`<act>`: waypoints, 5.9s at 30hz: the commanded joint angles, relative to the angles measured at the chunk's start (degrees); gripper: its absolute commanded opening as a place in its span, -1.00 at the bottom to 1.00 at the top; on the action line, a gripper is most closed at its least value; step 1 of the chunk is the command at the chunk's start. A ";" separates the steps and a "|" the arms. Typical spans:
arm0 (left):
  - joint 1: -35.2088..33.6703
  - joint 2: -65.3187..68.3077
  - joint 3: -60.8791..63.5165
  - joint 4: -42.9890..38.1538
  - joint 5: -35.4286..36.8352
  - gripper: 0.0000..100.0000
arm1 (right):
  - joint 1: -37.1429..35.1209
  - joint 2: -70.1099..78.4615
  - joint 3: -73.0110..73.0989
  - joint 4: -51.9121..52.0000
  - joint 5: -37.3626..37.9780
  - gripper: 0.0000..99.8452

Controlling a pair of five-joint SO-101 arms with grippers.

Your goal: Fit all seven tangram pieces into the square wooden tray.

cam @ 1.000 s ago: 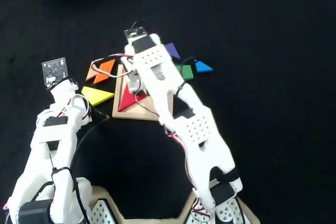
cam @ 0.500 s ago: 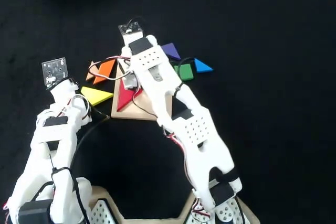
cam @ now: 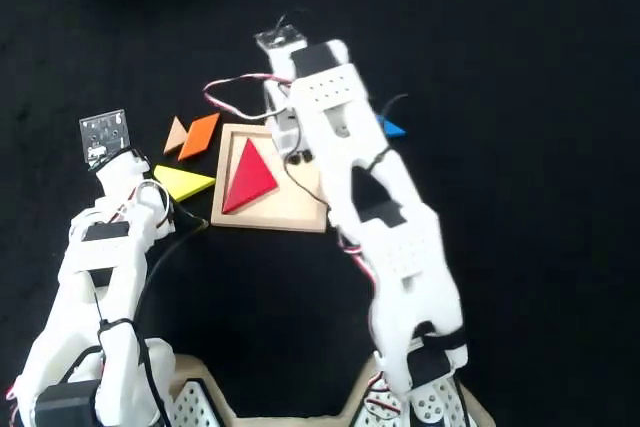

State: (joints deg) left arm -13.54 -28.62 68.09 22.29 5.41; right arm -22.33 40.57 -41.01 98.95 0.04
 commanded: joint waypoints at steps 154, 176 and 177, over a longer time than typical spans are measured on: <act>-0.84 56.88 -79.60 50.55 -78.15 -0.37 | 23.65 -41.10 76.09 -62.24 10.37 -0.98; -1.10 70.59 -91.74 50.81 -83.96 -0.37 | 22.51 -40.66 76.09 -62.24 12.40 -0.98; -1.10 70.59 -91.74 50.81 -84.48 -0.37 | 22.42 -40.66 76.18 -62.24 12.40 -0.98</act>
State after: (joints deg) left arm -14.42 41.71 -21.05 73.54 -75.74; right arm 0.62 -0.57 38.73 36.44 11.91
